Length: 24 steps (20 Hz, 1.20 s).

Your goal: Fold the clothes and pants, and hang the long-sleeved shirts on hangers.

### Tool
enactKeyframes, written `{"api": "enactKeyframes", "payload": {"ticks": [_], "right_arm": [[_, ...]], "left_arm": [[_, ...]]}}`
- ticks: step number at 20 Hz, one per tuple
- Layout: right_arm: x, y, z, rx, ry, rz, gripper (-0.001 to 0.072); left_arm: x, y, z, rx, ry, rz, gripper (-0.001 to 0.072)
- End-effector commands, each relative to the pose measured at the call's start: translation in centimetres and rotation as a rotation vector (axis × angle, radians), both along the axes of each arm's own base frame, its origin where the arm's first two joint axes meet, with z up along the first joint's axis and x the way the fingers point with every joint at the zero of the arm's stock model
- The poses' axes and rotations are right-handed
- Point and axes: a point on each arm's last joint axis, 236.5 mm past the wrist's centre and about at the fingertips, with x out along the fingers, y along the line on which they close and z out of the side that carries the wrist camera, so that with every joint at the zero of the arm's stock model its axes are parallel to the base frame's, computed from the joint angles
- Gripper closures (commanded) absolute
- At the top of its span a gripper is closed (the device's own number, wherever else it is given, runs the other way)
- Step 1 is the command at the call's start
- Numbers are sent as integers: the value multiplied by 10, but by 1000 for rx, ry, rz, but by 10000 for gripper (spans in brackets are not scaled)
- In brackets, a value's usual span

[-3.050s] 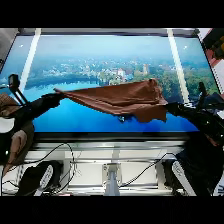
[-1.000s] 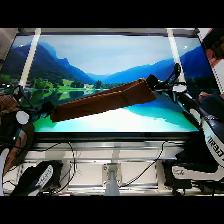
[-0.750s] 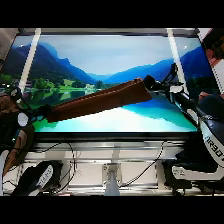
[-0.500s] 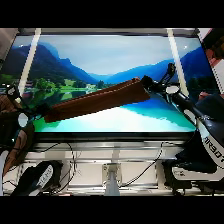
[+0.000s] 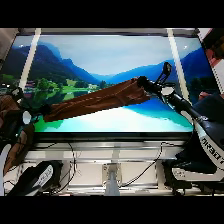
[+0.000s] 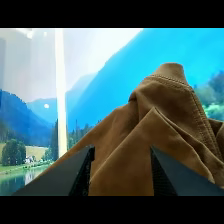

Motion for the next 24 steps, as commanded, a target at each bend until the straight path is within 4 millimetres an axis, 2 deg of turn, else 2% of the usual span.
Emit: {"api": "enactKeyframes", "payload": {"ticks": [1,4,6,8,9,11,13,16,17,18,24], "right_arm": [[-1,2,1,-39,-11,34,300],[-5,4,0,-64,-10,69,300],[-6,1,0,-76,-8,81,301],[-6,-5,0,-78,-3,80,301],[-5,-9,0,-76,2,75,301],[-5,-19,-2,-70,13,63,302],[-6,-26,-4,-62,28,60,302],[-8,-30,-7,-63,44,70,302],[-8,-30,-7,-76,43,77,302],[-9,-31,-8,-84,42,81,302],[-9,-33,-10,-122,38,100,303]], "left_arm": [[-1,3,-8,13,29,-3,153],[-5,13,-4,51,32,-2,154],[-17,29,-1,50,52,59,150],[-42,51,-3,55,122,123,21],[-54,58,-7,48,167,129,5],[-66,48,-17,-32,222,50,12],[-61,23,-23,-180,205,-8,86],[-43,1,-27,-365,136,-18,85],[-39,-1,-28,-392,124,-30,61],[-34,-2,-29,-408,114,-51,-6],[-10,22,-25,-333,28,-29,1]]}}
